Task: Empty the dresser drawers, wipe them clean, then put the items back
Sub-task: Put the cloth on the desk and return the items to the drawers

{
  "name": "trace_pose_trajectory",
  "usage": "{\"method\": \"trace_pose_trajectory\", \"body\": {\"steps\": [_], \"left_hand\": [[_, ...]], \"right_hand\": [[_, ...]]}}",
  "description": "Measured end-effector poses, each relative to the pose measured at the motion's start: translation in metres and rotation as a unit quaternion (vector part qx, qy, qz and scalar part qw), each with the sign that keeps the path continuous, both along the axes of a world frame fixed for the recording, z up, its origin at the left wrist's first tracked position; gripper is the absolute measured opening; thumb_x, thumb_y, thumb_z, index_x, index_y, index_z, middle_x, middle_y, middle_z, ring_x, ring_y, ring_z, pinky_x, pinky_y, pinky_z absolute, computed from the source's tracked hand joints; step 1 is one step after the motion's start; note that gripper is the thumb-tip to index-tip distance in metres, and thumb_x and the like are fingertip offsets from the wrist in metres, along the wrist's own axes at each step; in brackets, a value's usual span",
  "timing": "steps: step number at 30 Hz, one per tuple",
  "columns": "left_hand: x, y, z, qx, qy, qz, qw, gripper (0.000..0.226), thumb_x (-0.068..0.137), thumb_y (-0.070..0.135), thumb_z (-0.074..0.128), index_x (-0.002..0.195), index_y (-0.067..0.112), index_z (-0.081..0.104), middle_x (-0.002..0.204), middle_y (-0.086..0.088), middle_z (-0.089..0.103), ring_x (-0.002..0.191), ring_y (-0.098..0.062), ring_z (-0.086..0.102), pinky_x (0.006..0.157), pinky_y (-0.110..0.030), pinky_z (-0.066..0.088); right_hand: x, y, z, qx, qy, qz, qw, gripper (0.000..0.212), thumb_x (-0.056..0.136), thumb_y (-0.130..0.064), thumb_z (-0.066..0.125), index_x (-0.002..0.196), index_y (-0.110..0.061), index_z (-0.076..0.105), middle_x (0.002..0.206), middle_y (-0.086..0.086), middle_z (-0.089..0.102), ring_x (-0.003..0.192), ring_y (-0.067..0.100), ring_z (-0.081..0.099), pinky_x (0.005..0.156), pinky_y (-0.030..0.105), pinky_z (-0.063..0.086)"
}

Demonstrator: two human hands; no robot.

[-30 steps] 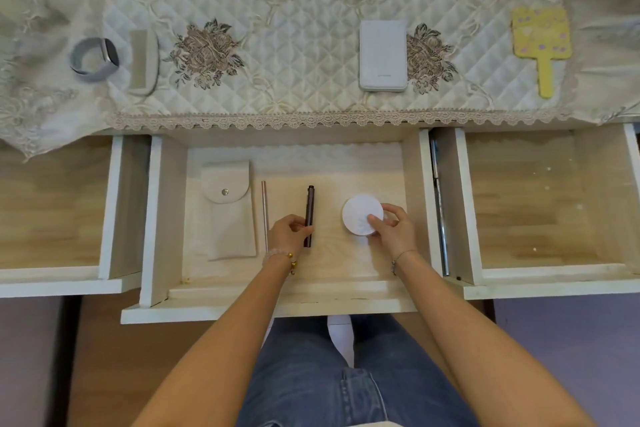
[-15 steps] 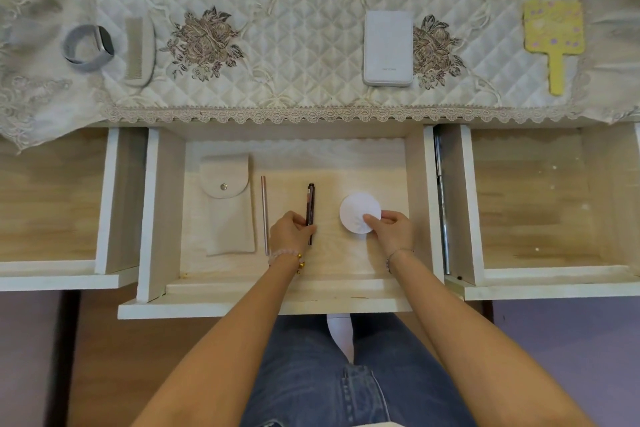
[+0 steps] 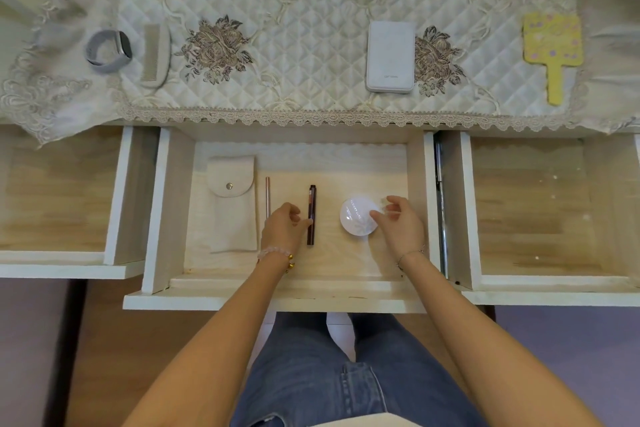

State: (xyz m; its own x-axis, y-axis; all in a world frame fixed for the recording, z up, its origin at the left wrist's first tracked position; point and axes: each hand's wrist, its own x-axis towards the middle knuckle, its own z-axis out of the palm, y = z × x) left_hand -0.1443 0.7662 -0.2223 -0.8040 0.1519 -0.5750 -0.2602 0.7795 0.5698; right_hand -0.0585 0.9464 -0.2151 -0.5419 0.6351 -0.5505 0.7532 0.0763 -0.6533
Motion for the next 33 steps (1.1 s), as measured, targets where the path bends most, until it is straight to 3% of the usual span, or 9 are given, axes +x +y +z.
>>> {"method": "trace_pose_trajectory", "body": {"steps": [6,10,12,14,19,28,33], "left_hand": [[-0.01,-0.009,0.032,-0.046,0.176,-0.138,0.974,0.038,0.092,0.028,0.056,0.127,0.012,0.052,0.126,-0.003,0.057,0.116,-0.021,0.052,0.085,-0.036,0.046],[-0.013,-0.009,0.055,-0.054,0.322,-0.221,0.919,0.037,0.087,0.023,0.064,0.118,0.005,0.059,0.114,-0.013,0.064,0.104,-0.032,0.06,0.08,-0.038,0.049],[-0.013,-0.008,0.064,-0.055,0.376,-0.249,0.891,0.036,0.087,0.03,0.057,0.113,0.004,0.06,0.108,-0.011,0.066,0.098,-0.031,0.062,0.08,-0.038,0.05],[-0.012,-0.006,0.074,-0.066,0.398,-0.267,0.875,0.042,0.087,0.037,0.047,0.113,0.006,0.059,0.11,-0.009,0.064,0.1,-0.028,0.061,0.084,-0.038,0.049],[-0.007,-0.003,0.094,-0.083,0.425,-0.267,0.861,0.048,0.088,0.04,0.045,0.117,0.006,0.06,0.116,-0.011,0.063,0.108,-0.03,0.06,0.091,-0.043,0.048],[-0.002,0.022,0.123,-0.097,0.453,-0.247,0.851,0.05,0.089,0.041,0.042,0.119,0.005,0.059,0.119,-0.012,0.063,0.112,-0.029,0.058,0.095,-0.045,0.046],[0.001,0.038,0.127,-0.097,0.465,-0.234,0.848,0.05,0.087,0.041,0.043,0.117,0.005,0.06,0.116,-0.011,0.064,0.109,-0.029,0.06,0.092,-0.043,0.048]], "right_hand": [[-0.006,0.008,0.033,0.12,0.069,0.147,0.979,0.056,0.084,-0.022,0.066,0.135,-0.012,0.043,0.135,0.007,0.045,0.123,0.021,0.045,0.102,0.029,0.036],[-0.006,0.013,0.052,0.208,0.112,0.223,0.946,0.058,0.086,-0.024,0.064,0.137,-0.01,0.04,0.137,0.008,0.045,0.126,0.023,0.04,0.096,0.013,0.021],[-0.005,0.015,0.061,0.233,0.129,0.242,0.933,0.057,0.087,-0.024,0.063,0.136,-0.01,0.04,0.137,0.008,0.046,0.126,0.023,0.04,0.097,0.013,0.02],[-0.005,0.016,0.071,0.251,0.144,0.265,0.92,0.056,0.088,-0.025,0.062,0.137,-0.009,0.04,0.138,0.008,0.045,0.127,0.024,0.04,0.101,0.019,0.023],[-0.003,0.023,0.089,0.302,0.184,0.282,0.892,0.057,0.087,-0.033,0.052,0.136,-0.007,0.042,0.139,0.011,0.047,0.13,0.027,0.04,0.108,0.033,0.028],[-0.002,0.048,0.11,0.322,0.21,0.276,0.881,0.058,0.087,-0.032,0.053,0.138,-0.008,0.04,0.14,0.01,0.046,0.131,0.026,0.039,0.11,0.037,0.031],[0.003,0.067,0.114,0.33,0.205,0.28,0.878,0.055,0.089,-0.03,0.055,0.137,-0.006,0.041,0.139,0.012,0.046,0.131,0.027,0.039,0.109,0.03,0.023]]}}
